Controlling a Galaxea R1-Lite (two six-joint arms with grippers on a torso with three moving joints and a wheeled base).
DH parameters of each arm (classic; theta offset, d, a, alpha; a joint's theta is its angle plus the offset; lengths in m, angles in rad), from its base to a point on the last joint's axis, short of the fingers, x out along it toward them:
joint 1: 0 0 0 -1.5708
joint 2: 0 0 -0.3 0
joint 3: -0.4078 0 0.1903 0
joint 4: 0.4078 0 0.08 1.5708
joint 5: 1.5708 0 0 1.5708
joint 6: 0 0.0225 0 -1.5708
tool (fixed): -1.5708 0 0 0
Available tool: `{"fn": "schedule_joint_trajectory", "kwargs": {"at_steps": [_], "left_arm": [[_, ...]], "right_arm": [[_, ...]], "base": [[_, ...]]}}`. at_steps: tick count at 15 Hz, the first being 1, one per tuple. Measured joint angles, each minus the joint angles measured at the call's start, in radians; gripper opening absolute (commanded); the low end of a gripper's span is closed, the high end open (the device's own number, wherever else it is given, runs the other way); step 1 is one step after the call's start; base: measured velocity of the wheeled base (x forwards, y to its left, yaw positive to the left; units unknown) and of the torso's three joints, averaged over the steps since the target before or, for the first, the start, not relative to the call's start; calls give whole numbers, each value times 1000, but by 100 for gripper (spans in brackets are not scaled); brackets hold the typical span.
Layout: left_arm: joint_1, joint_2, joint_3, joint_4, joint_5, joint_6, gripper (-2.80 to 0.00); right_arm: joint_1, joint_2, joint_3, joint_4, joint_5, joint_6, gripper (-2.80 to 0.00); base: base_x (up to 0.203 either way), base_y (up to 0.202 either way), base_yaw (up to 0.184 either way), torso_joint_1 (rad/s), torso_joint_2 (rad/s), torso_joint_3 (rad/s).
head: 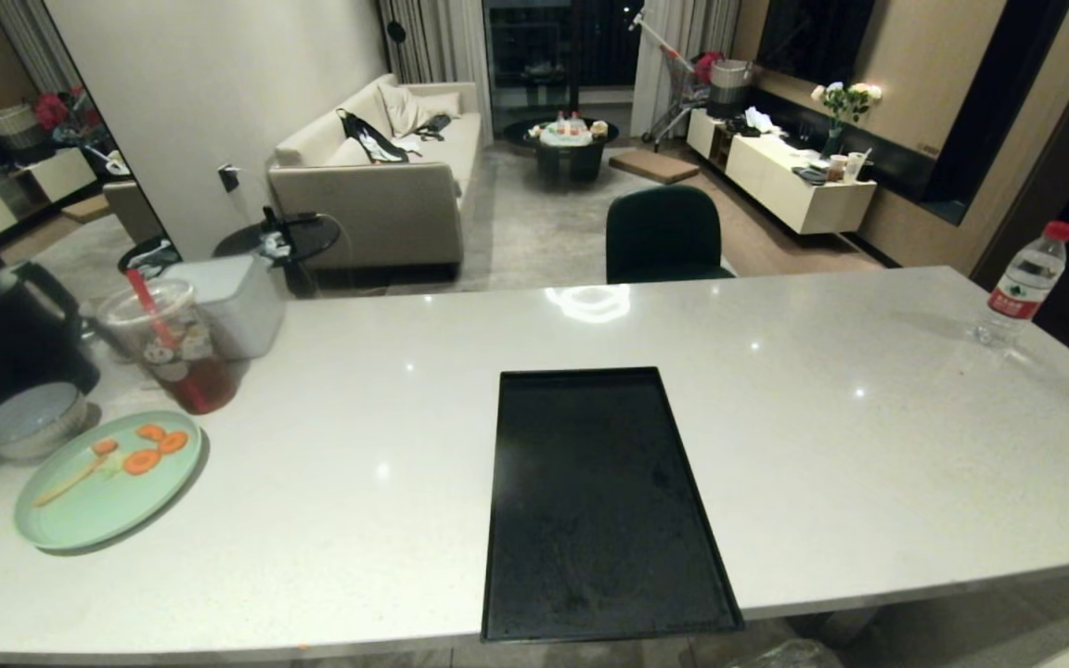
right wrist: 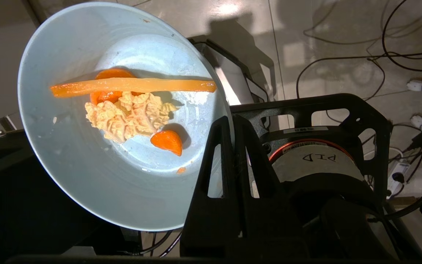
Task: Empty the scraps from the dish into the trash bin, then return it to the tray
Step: Move the bowl over the trash can
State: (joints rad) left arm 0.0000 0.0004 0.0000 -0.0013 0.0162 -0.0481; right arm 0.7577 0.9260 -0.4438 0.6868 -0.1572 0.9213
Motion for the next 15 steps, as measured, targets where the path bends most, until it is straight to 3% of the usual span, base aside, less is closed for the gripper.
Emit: {"fn": "schedule_joint_trajectory", "kwargs": {"at_steps": [15], "left_arm": [[0,0,0,0,0,0,-280]], "right_arm": [[1,-1,6,0,0,0,-280]], "base": [[-191,0,-1,1,3,2]]}}
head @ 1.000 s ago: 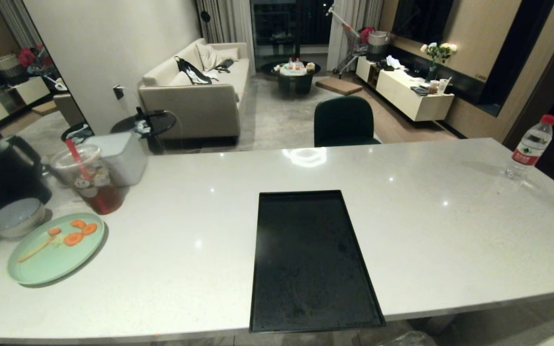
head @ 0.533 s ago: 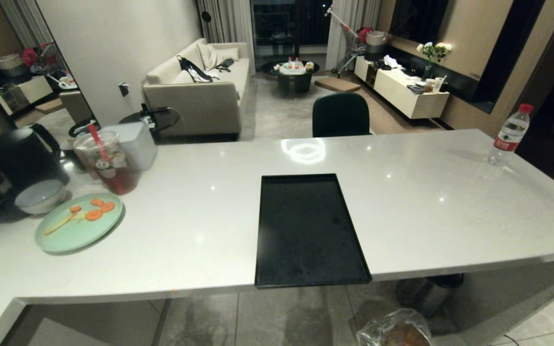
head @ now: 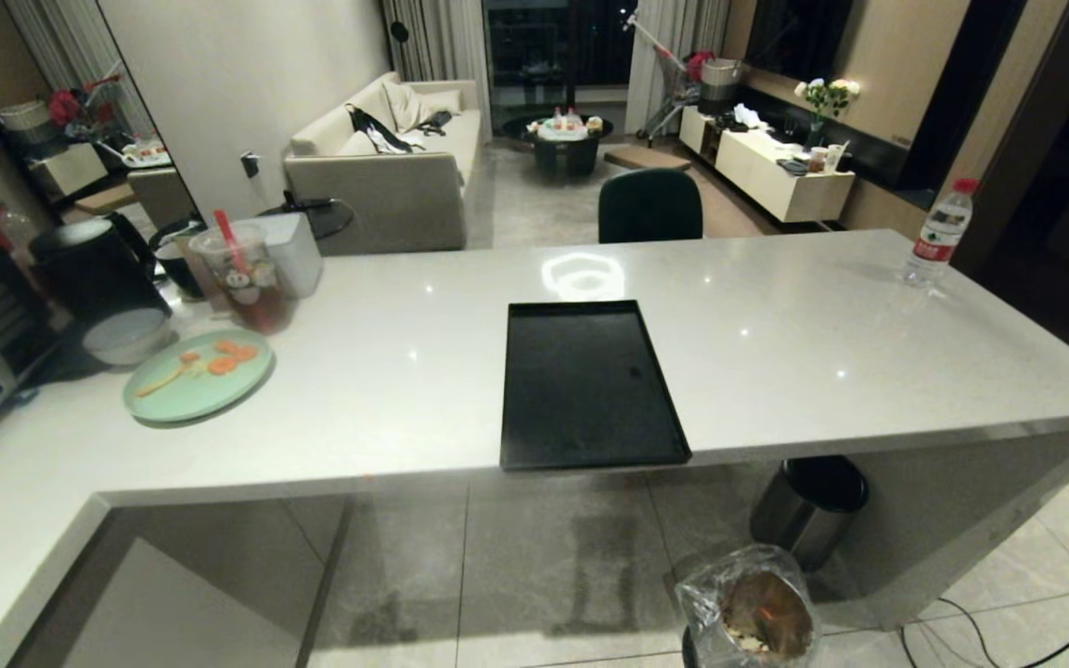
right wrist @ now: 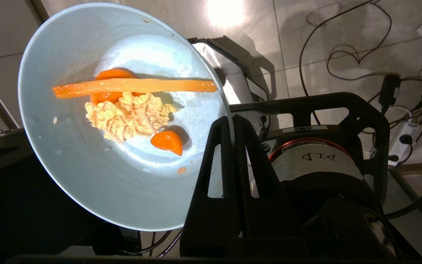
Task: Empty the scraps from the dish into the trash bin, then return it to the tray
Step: Move the bowl over the trash can
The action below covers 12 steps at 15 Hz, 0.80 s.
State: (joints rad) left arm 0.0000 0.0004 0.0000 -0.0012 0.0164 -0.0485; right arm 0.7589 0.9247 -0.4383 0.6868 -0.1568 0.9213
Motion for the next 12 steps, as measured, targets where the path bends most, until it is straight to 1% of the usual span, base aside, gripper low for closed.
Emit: {"fn": "schedule_joint_trajectory", "kwargs": {"at_steps": [3,5,12], "left_arm": [[0,0,0,0,0,0,-280],[0,0,0,0,0,0,-280],[0,0,0,0,0,0,-280]], "right_arm": [[0,1,-1,-14,1,0,-280],[0,4,-3,-25,0,-1,-280],[0,28,-12,-65,-3,-10,-280]], "base": [[-197,0,-2,5,2,0],[-129,0,-2,0,2,7],[0,0,0,0,0,0]]}}
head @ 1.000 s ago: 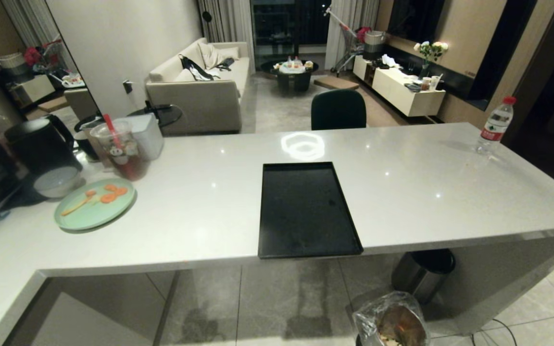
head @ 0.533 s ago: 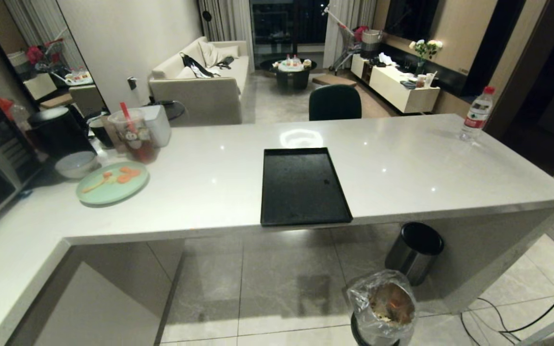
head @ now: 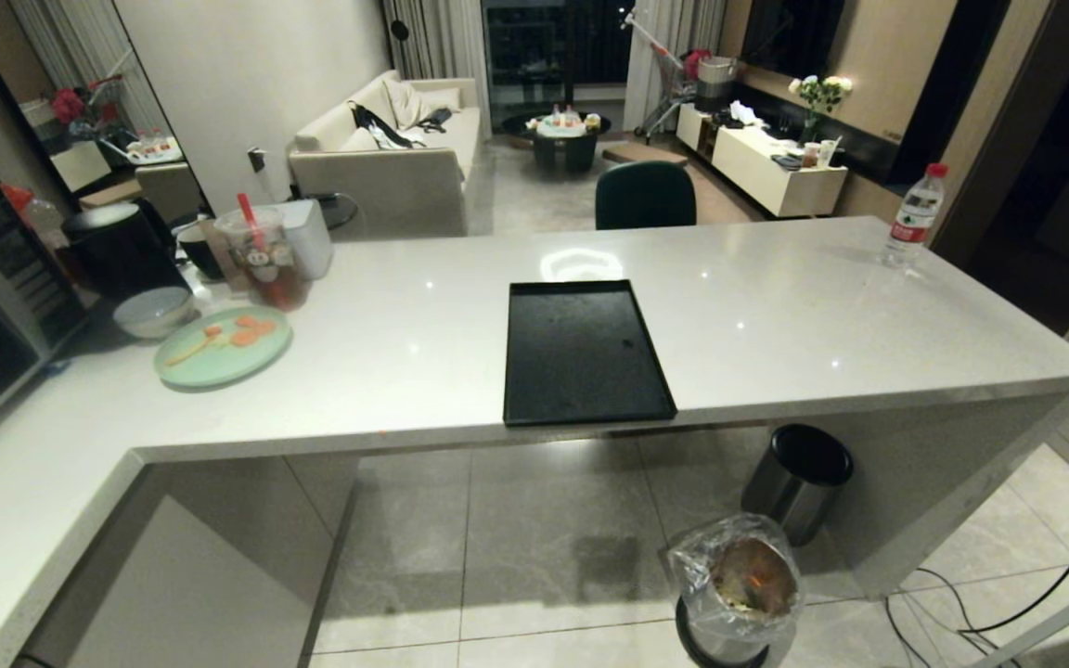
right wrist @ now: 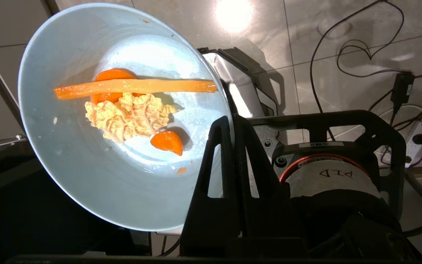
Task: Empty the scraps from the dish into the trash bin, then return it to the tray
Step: Move the bowl over the trash can
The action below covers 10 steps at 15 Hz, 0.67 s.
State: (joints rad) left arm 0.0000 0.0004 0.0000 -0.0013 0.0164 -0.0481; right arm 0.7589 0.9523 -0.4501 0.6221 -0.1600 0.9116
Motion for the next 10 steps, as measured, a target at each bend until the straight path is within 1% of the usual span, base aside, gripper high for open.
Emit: {"fn": "schedule_joint_trajectory", "kwargs": {"at_steps": [2,10], "left_arm": [[0,0,0,0,0,0,-280],[0,0,0,0,0,0,-280]], "right_arm": [[0,2,-5,-2,-1,-14,-280],[0,-2,-2,-2,-2,-22,-280]], "base": [[0,0,0,0,0,0],[0,0,0,0,0,0]]}}
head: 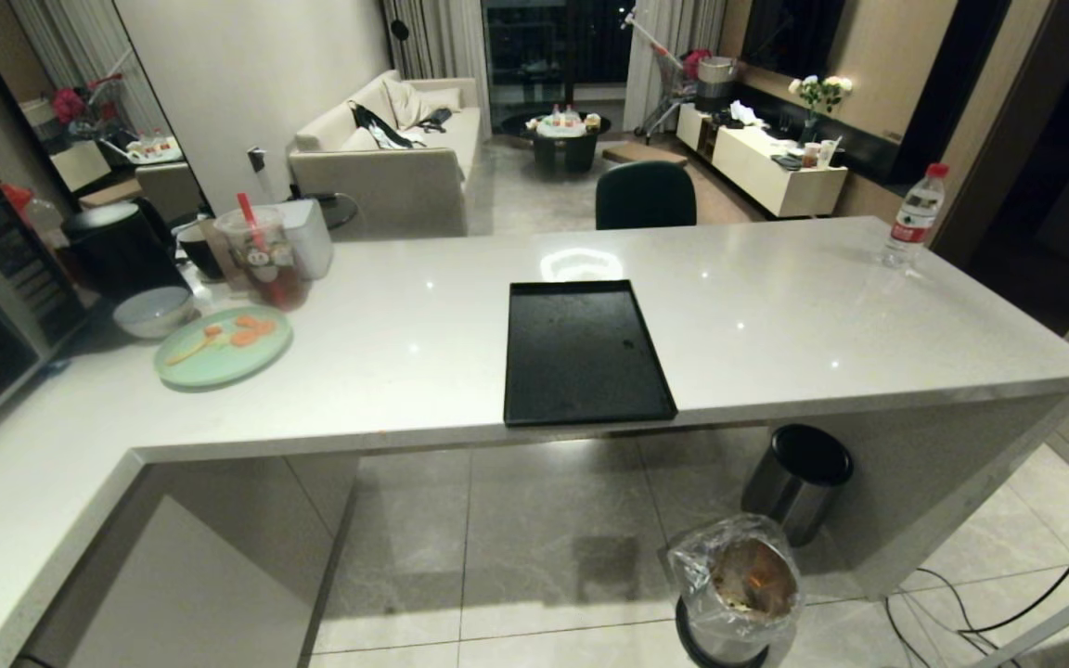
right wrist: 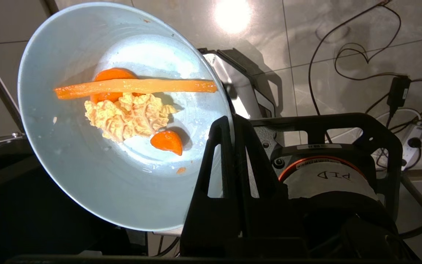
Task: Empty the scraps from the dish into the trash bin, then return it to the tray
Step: Move the bowl over the trash can
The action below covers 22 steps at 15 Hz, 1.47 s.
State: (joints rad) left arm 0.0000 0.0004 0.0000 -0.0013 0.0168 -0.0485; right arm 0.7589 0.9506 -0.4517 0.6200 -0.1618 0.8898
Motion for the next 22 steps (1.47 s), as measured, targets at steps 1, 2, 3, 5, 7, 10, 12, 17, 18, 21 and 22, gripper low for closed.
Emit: {"fn": "schedule_joint_trajectory", "kwargs": {"at_steps": [1,2,3,5,7,10,12,17,18,21,22], "left_arm": [[0,0,0,0,0,0,-280],[0,0,0,0,0,0,-280],[0,0,0,0,0,0,-280],[0,0,0,0,-1,0,-280],[0,0,0,0,0,0,-280],[0,0,0,0,-1,0,-280],[0,0,0,0,-1,0,-280],[0,0,0,0,0,0,-280],[0,0,0,0,0,0,-280],[0,0,0,0,0,0,-280],[0,0,0,0,0,0,-280]], "right_arm": [[0,0,-1,1,0,0,-280],[0,0,-1,1,0,-2,-280],[0,0,-1,2,0,-2,-280],[0,0,0,3,0,-1,-280],[0,2,3,0,1,-19,-280],[0,2,17,1,5,-23,-280],[0,-2,28,0,6,-22,-280],[0,-5,43,-1,26,-19,-280],[0,-6,45,-2,26,-19,-280],[0,-7,49,-4,26,-20,-280],[0,-7,49,-4,26,-20,-280]], "base": [[0,0,0,0,0,0],[0,0,0,0,0,0],[0,0,0,0,0,0],[0,0,0,0,0,0],[0,0,0,0,0,0],[0,0,0,0,0,0],[0,0,0,0,0,0],[0,0,0,-119,288,173],[0,0,0,-124,335,188],[0,0,0,-135,356,216],[0,0,0,-139,352,211]]}}
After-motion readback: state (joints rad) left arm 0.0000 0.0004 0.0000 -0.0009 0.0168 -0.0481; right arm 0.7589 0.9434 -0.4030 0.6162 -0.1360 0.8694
